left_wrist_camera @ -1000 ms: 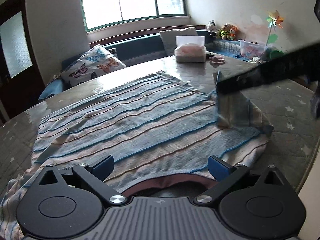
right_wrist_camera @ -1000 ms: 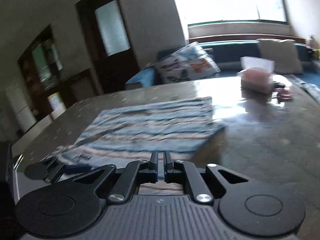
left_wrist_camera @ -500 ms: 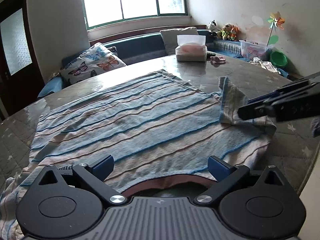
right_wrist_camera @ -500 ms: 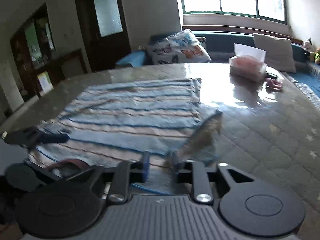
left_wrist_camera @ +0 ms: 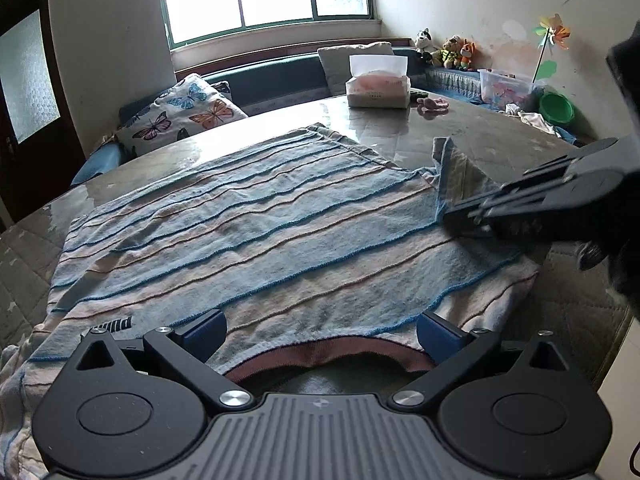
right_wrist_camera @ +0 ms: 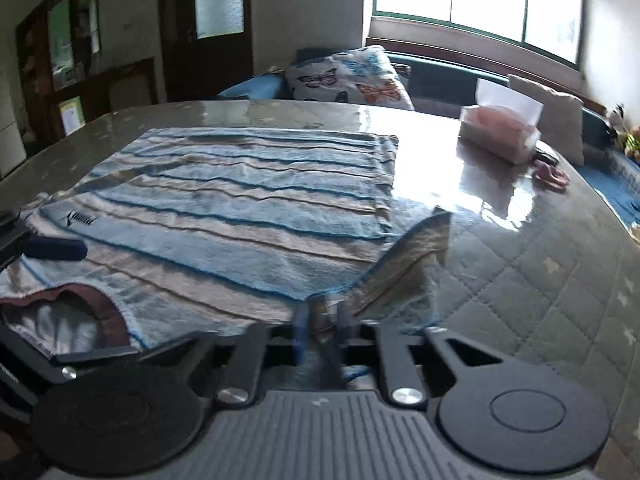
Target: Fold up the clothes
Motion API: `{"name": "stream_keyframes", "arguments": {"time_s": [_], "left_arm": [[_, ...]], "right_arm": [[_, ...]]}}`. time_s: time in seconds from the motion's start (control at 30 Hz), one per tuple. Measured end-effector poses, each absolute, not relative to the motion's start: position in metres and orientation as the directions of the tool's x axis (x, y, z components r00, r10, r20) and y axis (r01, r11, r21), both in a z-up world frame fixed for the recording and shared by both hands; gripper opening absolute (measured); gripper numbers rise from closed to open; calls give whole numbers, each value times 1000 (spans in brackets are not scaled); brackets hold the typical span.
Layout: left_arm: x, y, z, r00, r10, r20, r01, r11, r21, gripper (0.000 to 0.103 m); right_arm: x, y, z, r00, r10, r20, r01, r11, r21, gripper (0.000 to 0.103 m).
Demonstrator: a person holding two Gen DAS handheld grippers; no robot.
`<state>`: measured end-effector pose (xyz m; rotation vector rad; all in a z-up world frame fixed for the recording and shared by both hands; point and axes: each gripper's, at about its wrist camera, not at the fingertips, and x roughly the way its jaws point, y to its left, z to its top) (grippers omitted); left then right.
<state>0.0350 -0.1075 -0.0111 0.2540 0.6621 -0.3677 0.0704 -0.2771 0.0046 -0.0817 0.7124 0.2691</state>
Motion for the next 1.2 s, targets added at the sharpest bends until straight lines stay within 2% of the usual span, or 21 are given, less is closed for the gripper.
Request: {"name": "stream_keyframes", "arguments": {"time_s": [0.03,0.2,0.43,0.53,0.63,0.7,0.8,1.0,1.1,1.2], "left_arm": [[35,-107,-12,727,-250,-639,410,905,113,103],[35,-105,-11,733,-248,-634,404,908,111,103],[33,-97,-9,742,-235,-628,384,917,111,103],[32,-93,-10,744,-226,-629,375,920,113,103],[31,-88,-9,747,-216,-628,366,923,117,103],[32,-86,-6,754,-211,-623,359,925,122,103],[37,-85,0,763,-211,-611,351,929,119,103],[50,-101,8,767,-228,-600,368,922,120,103],[56,-113,8,759,-243,-603,388,914,120,103],[62,-122,4,750,-249,-613,404,906,125,103]], "right_arm": [[69,-281,7,726,226,-649,-266,963,38,4],[58,-294,31,748,292,-596,-273,954,125,3],[42,-279,61,726,447,-523,-396,893,214,3],[44,-263,54,694,486,-531,-438,871,223,4],[49,-256,42,651,512,-561,-455,854,251,10],[48,-257,40,646,511,-567,-457,854,248,11],[47,-270,42,668,468,-578,-424,878,221,22],[59,-296,17,649,368,-666,-340,923,178,23],[70,-298,15,646,359,-673,-338,926,169,23],[82,-298,15,646,358,-674,-343,925,163,30]]}}
